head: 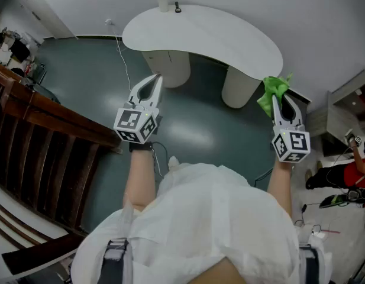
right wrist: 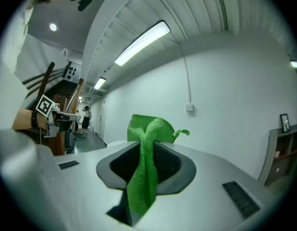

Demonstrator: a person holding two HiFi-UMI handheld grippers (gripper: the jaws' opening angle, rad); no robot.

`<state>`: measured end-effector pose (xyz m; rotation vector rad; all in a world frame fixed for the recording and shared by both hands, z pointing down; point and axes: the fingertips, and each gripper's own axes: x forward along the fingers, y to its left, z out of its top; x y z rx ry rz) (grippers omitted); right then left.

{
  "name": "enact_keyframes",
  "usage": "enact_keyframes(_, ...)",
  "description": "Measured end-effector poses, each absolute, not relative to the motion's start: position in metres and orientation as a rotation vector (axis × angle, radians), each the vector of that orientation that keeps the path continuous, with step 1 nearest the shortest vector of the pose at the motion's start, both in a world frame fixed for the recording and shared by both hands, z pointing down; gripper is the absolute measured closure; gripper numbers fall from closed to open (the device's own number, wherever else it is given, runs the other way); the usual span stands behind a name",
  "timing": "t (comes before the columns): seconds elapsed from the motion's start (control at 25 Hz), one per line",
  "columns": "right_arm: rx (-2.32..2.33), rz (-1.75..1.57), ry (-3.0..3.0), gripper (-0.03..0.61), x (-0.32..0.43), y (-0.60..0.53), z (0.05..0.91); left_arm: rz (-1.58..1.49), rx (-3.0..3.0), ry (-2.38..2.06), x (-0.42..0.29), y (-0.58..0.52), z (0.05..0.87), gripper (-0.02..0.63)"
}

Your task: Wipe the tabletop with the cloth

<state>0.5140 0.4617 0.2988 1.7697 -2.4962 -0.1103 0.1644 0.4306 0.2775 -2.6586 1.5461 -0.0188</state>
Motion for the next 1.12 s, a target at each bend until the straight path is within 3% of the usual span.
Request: enact_keyframes(1.12,1.715,-0.095,-2.595,0.497,0.521,0.46,0.294,-0.036,-2.62,1.625,0.171,0.456,0.282,0.595)
